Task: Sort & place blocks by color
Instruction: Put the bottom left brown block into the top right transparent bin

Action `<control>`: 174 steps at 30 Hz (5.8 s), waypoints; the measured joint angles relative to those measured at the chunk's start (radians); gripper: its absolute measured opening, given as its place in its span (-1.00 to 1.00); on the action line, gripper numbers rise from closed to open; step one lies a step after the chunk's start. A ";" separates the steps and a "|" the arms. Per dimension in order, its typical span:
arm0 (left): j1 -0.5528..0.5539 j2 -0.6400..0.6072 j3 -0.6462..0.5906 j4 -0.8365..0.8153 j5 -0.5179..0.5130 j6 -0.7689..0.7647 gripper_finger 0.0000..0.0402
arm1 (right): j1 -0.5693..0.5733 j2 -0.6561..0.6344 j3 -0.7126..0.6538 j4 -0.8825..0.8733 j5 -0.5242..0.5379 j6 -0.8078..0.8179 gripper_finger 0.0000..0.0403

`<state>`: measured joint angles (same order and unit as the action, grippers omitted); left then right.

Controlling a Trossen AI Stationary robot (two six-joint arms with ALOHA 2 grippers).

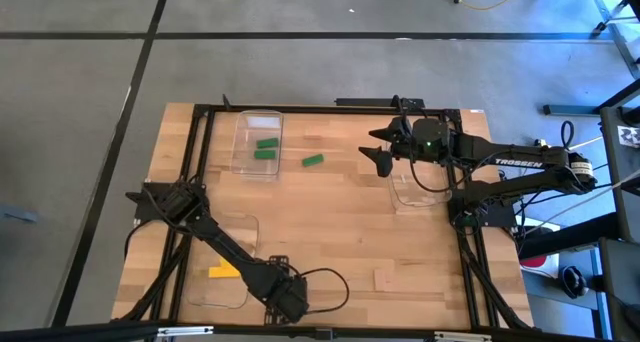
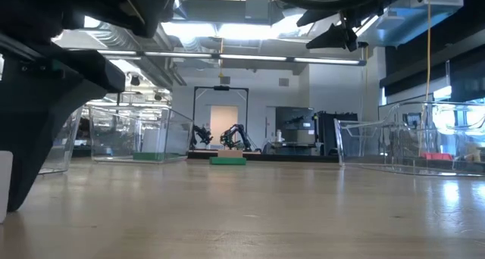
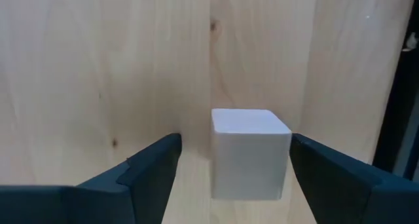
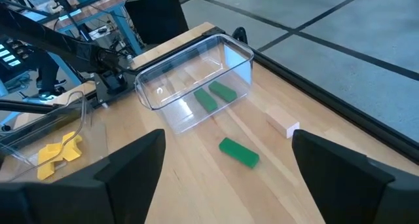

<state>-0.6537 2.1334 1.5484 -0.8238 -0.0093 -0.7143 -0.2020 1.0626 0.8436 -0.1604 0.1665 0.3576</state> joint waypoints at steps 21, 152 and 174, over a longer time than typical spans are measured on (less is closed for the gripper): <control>0.366 -0.537 -0.002 -0.166 -0.274 0.293 -0.42 | 0.000 0.000 0.000 -0.001 -0.084 -0.058 0.67; 0.896 -0.828 -0.479 0.932 0.259 0.686 -0.40 | 0.068 0.527 0.043 1.125 -0.254 1.220 -0.32; 1.013 -0.882 -0.320 0.858 0.204 0.469 0.43 | -0.419 0.021 -0.072 0.346 -0.760 0.524 -0.32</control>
<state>0.3593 1.2509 1.2281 0.0340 0.1944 -0.2458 -0.6212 1.0833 0.7712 0.1852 -0.5935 0.8812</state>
